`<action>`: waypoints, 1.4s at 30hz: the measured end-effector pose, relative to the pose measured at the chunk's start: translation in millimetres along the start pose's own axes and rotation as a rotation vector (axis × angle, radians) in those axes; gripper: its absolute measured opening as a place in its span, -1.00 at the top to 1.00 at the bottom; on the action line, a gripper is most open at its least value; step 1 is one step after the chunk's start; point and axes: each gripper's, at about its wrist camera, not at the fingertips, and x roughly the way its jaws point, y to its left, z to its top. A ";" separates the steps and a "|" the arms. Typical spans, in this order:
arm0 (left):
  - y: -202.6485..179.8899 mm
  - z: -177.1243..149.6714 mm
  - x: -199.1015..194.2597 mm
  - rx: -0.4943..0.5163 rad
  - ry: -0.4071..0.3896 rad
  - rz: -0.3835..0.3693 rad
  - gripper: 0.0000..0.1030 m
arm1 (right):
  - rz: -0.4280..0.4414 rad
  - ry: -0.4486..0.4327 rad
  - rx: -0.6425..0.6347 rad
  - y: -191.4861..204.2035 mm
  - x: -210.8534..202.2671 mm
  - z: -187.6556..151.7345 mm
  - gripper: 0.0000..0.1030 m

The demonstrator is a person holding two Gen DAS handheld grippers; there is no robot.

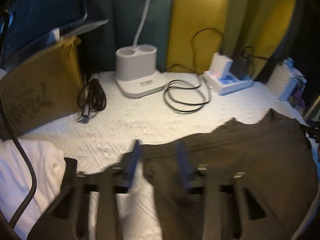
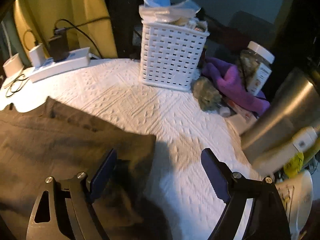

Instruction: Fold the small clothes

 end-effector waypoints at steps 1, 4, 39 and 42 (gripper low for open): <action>-3.0 -2.0 -6.1 -0.001 -0.012 -0.017 -0.06 | -0.002 -0.001 -0.001 0.1 -6.5 -6.1 -0.69; -15.5 -11.0 -19.1 0.007 -0.019 -0.052 -0.07 | -0.004 -0.002 0.010 3.0 -19.5 -19.3 -0.69; -140.7 -136.3 -98.7 0.106 0.072 -0.231 -0.07 | 0.028 -0.046 0.194 5.8 -141.9 -205.5 -0.69; -149.5 -141.9 -100.0 0.127 0.080 -0.227 -0.07 | 0.022 -0.045 0.206 3.2 -146.5 -217.4 -0.69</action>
